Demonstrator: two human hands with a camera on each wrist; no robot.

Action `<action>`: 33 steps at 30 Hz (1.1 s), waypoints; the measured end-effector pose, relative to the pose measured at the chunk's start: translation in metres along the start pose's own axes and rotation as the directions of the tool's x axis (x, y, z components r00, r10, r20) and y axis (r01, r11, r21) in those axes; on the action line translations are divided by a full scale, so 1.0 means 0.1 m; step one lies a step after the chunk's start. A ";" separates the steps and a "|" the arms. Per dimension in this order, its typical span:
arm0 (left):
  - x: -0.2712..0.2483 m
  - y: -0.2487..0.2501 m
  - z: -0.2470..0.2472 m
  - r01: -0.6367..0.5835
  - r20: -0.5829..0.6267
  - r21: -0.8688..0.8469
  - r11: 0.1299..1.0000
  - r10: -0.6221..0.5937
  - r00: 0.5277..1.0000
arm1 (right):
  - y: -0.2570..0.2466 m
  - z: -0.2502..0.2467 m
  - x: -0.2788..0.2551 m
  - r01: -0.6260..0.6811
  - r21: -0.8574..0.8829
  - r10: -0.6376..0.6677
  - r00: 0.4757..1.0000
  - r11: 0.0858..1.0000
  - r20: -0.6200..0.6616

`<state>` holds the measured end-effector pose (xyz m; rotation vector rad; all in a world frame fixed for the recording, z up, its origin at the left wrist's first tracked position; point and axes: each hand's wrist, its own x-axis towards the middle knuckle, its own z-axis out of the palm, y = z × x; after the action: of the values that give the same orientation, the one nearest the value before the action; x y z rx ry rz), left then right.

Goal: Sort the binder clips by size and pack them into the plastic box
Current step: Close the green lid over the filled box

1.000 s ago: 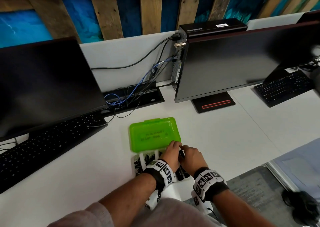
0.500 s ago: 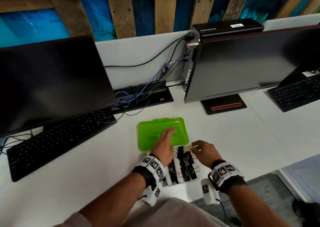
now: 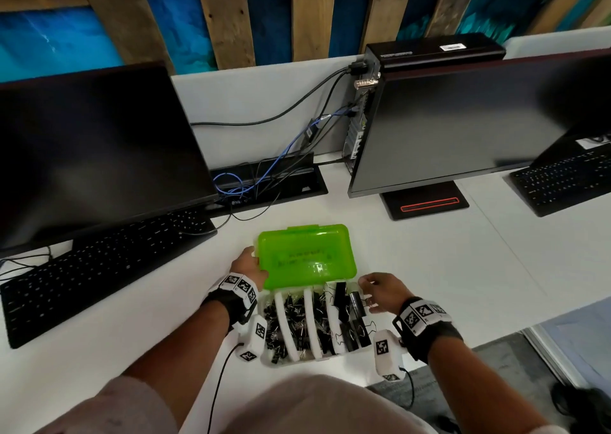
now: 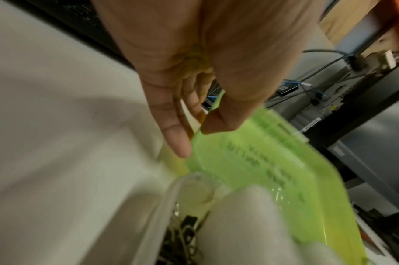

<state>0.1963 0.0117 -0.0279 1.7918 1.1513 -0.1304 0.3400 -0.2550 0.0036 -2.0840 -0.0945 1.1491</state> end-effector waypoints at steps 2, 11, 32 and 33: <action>-0.14 0.10 -0.09 -0.125 0.009 -0.042 0.991 0.125 0.992 | 0.01 0.04 -0.03 -0.015 0.115 0.015 1.000 0.993 0.001; -1.15 -0.31 -0.15 -0.793 0.356 0.184 0.581 0.712 0.605 | 0.19 -0.09 -0.34 0.087 0.338 -0.069 0.995 0.937 -0.065; -1.33 -0.30 0.37 -0.659 0.434 0.649 0.380 0.526 0.732 | 0.44 0.54 -0.73 0.477 -0.858 -0.809 0.572 0.192 0.137; -1.32 -0.29 0.36 -0.657 0.438 0.654 0.375 0.521 0.733 | 0.43 0.56 -0.79 0.458 -0.868 -0.777 0.611 0.191 0.151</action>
<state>0.1157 -0.0985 0.0041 2.8311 0.1918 -0.3862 0.2393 -0.2856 0.0132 -2.5569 -1.5546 0.1041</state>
